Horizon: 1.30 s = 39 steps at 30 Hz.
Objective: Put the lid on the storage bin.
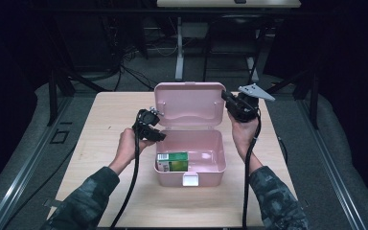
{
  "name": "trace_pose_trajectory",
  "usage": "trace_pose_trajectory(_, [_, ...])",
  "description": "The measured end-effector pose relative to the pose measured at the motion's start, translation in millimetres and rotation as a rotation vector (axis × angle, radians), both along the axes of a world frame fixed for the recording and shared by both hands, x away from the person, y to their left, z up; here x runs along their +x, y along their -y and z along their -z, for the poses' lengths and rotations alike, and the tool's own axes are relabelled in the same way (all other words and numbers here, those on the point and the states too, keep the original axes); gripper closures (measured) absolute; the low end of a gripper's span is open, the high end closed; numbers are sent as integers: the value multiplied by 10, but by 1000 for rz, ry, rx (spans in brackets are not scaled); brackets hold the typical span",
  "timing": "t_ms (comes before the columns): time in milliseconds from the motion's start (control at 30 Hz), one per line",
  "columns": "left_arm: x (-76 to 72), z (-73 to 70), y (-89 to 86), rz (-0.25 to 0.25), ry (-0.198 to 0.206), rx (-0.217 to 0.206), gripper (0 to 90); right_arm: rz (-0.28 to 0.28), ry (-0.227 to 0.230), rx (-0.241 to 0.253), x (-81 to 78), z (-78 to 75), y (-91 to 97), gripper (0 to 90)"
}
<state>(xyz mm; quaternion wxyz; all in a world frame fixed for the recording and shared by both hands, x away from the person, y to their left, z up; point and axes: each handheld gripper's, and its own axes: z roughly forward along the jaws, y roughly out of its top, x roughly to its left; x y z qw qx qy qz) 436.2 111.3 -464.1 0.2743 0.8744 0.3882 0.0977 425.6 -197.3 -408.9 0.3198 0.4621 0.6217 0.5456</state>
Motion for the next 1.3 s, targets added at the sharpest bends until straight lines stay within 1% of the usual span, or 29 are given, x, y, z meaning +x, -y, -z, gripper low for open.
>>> trace_pose_trajectory(67, [2,3,0,-4,3,0,718,-3,4,-11,-17,-9,-1,871])
trace_pose_trajectory(100, [3,1,-4,0,-3,-3,719,-6,4,-8,-25,-13,2,871])
trace_pose_trajectory(233, [-8,6,0,-6,3,-8,736,-14,8,-12,-65,-22,0,870])
trace_pose_trajectory(333, [-12,8,9,-6,0,1,740,-20,12,-10,-117,-29,3,870])
trace_pose_trajectory(567, [-27,-2,-24,-1,-4,-16,733,-32,17,-19,-209,-44,13,870])
trace_pose_trajectory(700, [-46,-16,-50,3,-3,-22,715,-34,20,-19,-251,-43,9,871])
trace_pose_trajectory(733, [-54,-23,-60,2,-2,-27,709,-35,20,-13,-261,-42,11,871])
trace_pose_trajectory(867, [-74,-56,-116,1,-2,-40,664,-39,24,-16,-307,-42,15,871])
trace_pose_trajectory(1067, [-114,-94,-166,24,-34,-46,577,-47,24,-28,-378,-48,28,870])
trace_pose_trajectory(1167, [-159,-131,-205,27,-38,-53,500,-50,22,-35,-416,-50,30,869])
trace_pose_trajectory(1267, [-239,-187,-264,32,-32,-58,424,-58,19,-43,-450,-56,35,866])
trace_pose_trajectory(1300, [-239,-187,-264,32,-32,-58,400,-62,17,-46,-464,-60,35,864])
